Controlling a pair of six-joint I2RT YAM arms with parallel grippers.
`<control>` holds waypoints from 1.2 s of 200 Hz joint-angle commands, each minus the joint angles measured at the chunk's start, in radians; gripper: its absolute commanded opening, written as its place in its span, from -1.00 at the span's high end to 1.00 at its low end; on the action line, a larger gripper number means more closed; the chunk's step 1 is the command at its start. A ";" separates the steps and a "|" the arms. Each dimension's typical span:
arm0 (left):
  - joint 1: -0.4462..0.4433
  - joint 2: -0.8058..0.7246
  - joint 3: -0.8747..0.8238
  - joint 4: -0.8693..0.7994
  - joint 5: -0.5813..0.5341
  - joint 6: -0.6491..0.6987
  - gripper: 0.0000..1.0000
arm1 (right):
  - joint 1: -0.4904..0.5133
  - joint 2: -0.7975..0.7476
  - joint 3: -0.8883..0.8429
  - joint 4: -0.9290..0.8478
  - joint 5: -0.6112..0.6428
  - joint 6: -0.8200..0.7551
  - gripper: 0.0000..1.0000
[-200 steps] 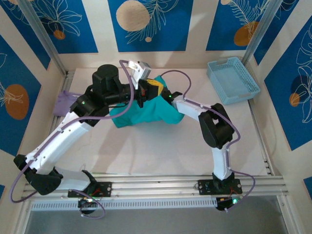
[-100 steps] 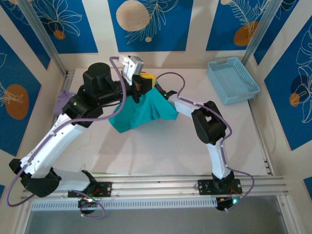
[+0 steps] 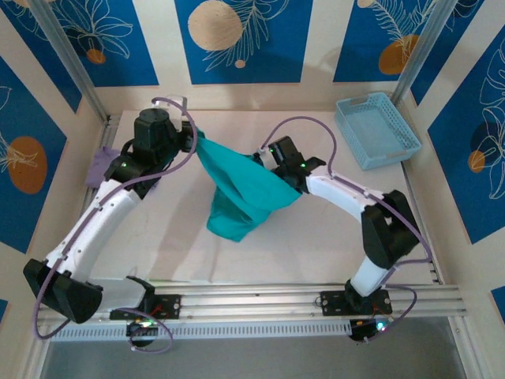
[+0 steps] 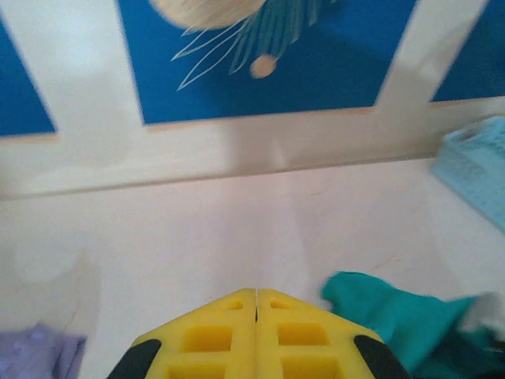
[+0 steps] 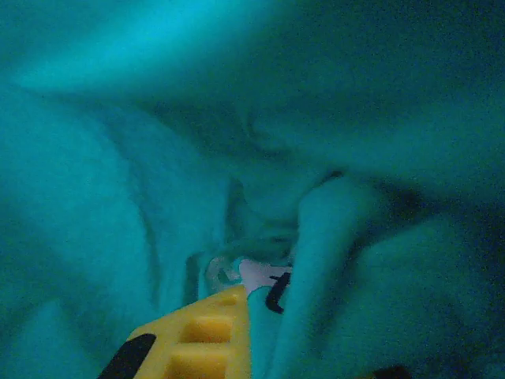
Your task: Fold the inside-out t-shirt
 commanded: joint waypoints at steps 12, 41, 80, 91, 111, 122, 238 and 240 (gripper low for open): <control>0.024 0.026 -0.092 0.107 0.023 -0.077 1.00 | -0.019 -0.062 -0.046 0.171 -0.140 0.019 1.00; 0.024 0.039 -0.195 0.224 0.184 -0.114 1.00 | -0.045 -0.059 -0.007 0.291 -0.240 0.100 1.00; 0.023 0.064 -0.274 0.319 0.311 -0.178 1.00 | -0.053 -0.033 0.108 0.362 -0.338 0.162 1.00; 0.024 0.069 -0.285 0.309 0.267 -0.173 1.00 | -0.067 -0.048 0.128 0.361 -0.357 0.168 1.00; 0.034 0.082 -0.305 0.279 0.159 -0.165 1.00 | -0.106 -0.086 0.133 0.367 -0.407 0.188 1.00; 0.050 0.095 -0.327 0.278 0.114 -0.179 1.00 | -0.126 -0.109 0.120 0.369 -0.431 0.195 1.00; 0.002 0.051 -0.625 0.634 0.356 -0.029 -0.27 | -0.182 -0.133 -0.038 0.248 -0.494 0.032 1.00; -0.003 0.053 -0.621 0.634 0.363 -0.021 -0.30 | -0.181 -0.132 -0.038 0.247 -0.495 0.029 1.00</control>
